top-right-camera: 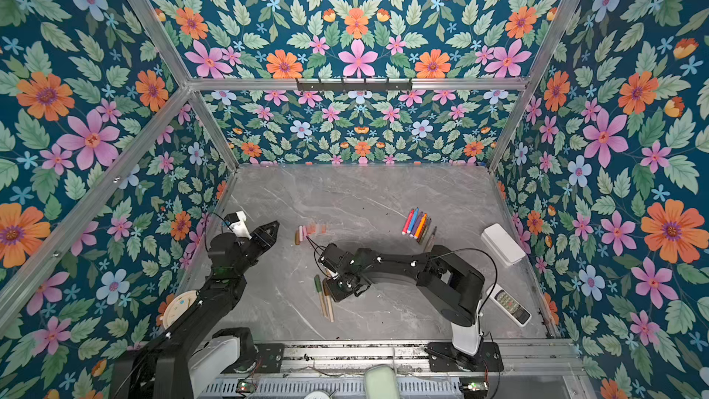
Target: Open the pen caps
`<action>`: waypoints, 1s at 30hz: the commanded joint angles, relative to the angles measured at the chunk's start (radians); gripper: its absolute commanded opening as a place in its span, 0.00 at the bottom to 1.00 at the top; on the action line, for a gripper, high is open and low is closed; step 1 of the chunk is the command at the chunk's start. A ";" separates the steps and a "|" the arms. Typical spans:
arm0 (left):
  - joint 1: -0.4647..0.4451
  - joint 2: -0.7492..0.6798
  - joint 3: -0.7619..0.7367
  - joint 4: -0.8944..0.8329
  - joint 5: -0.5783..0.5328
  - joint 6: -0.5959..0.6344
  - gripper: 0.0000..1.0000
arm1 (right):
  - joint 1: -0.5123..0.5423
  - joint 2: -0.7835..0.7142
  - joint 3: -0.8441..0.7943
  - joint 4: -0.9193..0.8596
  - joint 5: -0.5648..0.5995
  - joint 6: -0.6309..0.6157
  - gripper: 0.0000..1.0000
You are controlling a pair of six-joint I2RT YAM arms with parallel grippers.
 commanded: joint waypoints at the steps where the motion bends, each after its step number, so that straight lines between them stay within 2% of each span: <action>1: -0.001 -0.087 0.067 -0.232 0.061 0.117 0.38 | 0.014 -0.012 0.011 0.015 0.076 0.053 0.36; 4: -0.001 -0.179 0.093 -0.378 0.035 0.185 0.41 | 0.020 -0.031 0.024 0.026 0.092 0.062 0.36; 7: -0.001 -0.229 0.101 -0.458 -0.012 0.206 0.50 | 0.028 -0.042 0.031 0.018 0.117 0.063 0.36; 9: 0.000 -0.241 0.103 -0.466 -0.007 0.212 0.59 | 0.033 -0.050 0.022 0.021 0.125 0.070 0.36; 10: 0.000 -0.244 0.105 -0.462 -0.004 0.212 0.68 | 0.036 -0.054 0.016 0.023 0.128 0.076 0.36; 11: 0.000 -0.244 0.105 -0.455 -0.009 0.213 0.89 | 0.040 -0.057 0.010 0.025 0.129 0.083 0.36; 12: 0.000 -0.243 0.103 -0.448 -0.019 0.212 1.00 | 0.042 -0.058 0.006 0.023 0.130 0.087 0.36; 17: 0.000 -0.222 0.125 -0.467 -0.130 0.219 1.00 | 0.066 -0.083 -0.009 0.013 0.163 0.110 0.36; 22: 0.000 -0.234 0.129 -0.492 -0.255 0.158 1.00 | 0.077 -0.103 -0.055 0.059 0.189 0.138 0.36; 25: -0.001 -0.264 0.125 -0.493 -0.269 0.137 1.00 | 0.079 -0.096 -0.061 0.069 0.184 0.140 0.36; 30: 0.000 -0.346 0.128 -0.511 -0.217 0.099 1.00 | 0.077 -0.073 -0.020 0.035 0.170 0.097 0.36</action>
